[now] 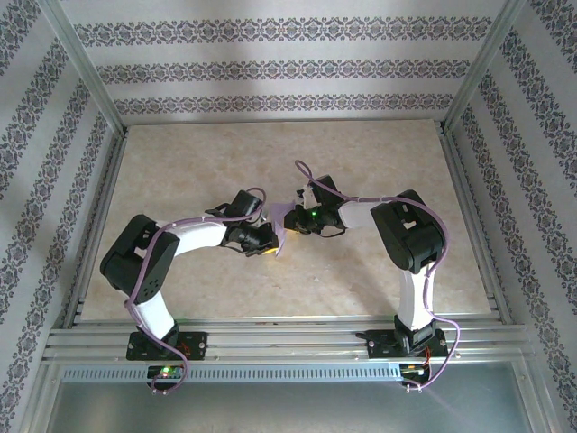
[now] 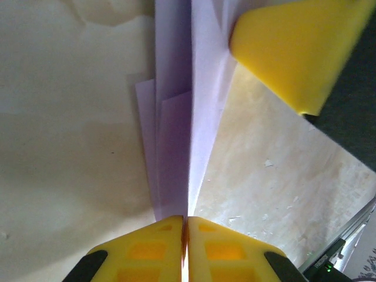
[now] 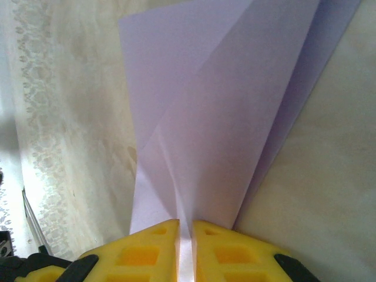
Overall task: Fold a paper plane with a square sheet of paper (pick it up from the middle)
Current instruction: Fold the wing for the fifth time at the center of the table.
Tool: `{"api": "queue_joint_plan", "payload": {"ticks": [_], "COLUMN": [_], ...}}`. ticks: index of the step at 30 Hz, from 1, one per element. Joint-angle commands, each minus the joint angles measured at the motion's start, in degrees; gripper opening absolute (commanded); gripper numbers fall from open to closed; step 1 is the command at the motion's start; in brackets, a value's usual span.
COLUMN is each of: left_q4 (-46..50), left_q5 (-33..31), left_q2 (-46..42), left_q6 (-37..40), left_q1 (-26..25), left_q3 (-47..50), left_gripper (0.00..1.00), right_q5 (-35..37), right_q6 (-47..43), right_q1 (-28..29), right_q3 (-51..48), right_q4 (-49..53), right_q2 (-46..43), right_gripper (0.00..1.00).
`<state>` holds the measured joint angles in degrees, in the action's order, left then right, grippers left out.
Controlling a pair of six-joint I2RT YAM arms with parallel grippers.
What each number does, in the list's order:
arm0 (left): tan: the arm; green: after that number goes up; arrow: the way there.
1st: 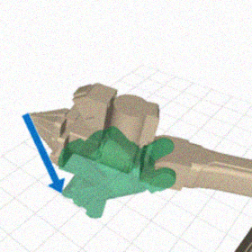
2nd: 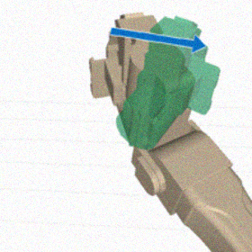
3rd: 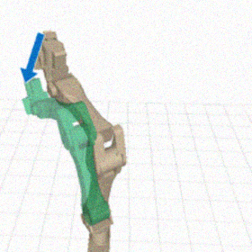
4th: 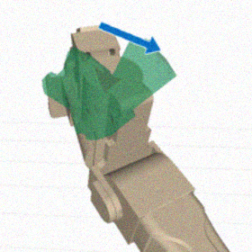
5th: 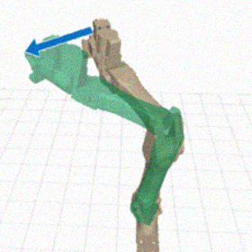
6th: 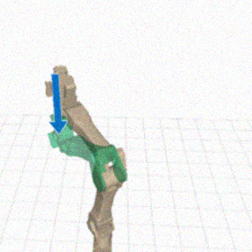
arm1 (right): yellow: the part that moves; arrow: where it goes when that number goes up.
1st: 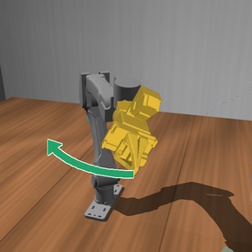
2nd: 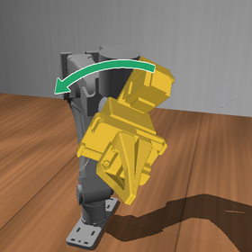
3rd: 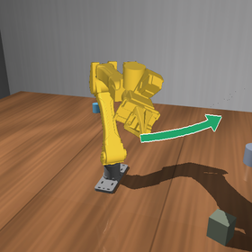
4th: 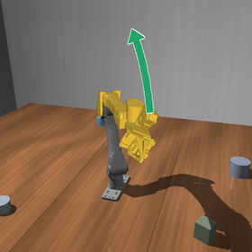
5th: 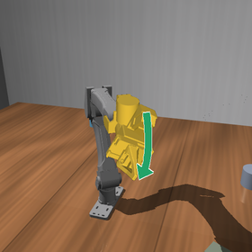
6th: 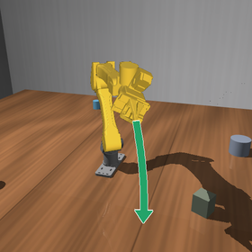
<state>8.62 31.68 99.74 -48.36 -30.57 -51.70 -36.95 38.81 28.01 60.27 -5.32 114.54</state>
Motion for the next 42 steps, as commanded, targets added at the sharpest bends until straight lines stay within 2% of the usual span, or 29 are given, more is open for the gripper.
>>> {"api": "queue_joint_plan", "payload": {"ticks": [1,8,13,27,29,33,35,42], "left_q4": [2.37,2.06,2.57,2.94,4.84,9.92,11.37,-0.7], "left_q5": [-0.13,-0.17,-0.76,-0.61,-1.6,-4.45,-5.57,-0.81], "left_q2": [1.58,1.93,0.41,1.24,-0.44,-4.68,-5.8,-5.45], "left_q6": [1.18,1.06,0.88,1.05,1.8,3.82,4.54,-0.04], "left_q1": [-1.29,-1.56,-1.54,-1.52,-1.28,-0.31,-0.13,-0.53], "left_q3": [-1.12,-1.41,-1.56,-1.34,-2.14,-3.64,-4.39,-3.09], "left_gripper": [0.11,0.12,0.17,0.14,0.17,0.29,0.3,0.22], "right_q5": [4.56,4.52,4.54,4.78,4.87,4.87,4.96,5.04], "right_q6": [-1.37,-1.28,-1.19,-1.01,-1.01,-1.1,-1.17,-1.19], "right_q1": [0.86,0.91,0.91,0.82,0.82,0.82,0.82,0.81], "right_q3": [-0.21,-0.25,-0.29,-0.46,-0.34,0.01,0.15,0.29], "right_q4": [2.66,2.77,2.86,2.95,3.08,3.55,3.72,3.94], "right_q2": [3.45,3.53,3.5,3.67,3.61,3.83,3.91,4.09], "right_gripper": [0.17,0.17,0.17,0.17,0.17,0.17,0.17,0.17]}}
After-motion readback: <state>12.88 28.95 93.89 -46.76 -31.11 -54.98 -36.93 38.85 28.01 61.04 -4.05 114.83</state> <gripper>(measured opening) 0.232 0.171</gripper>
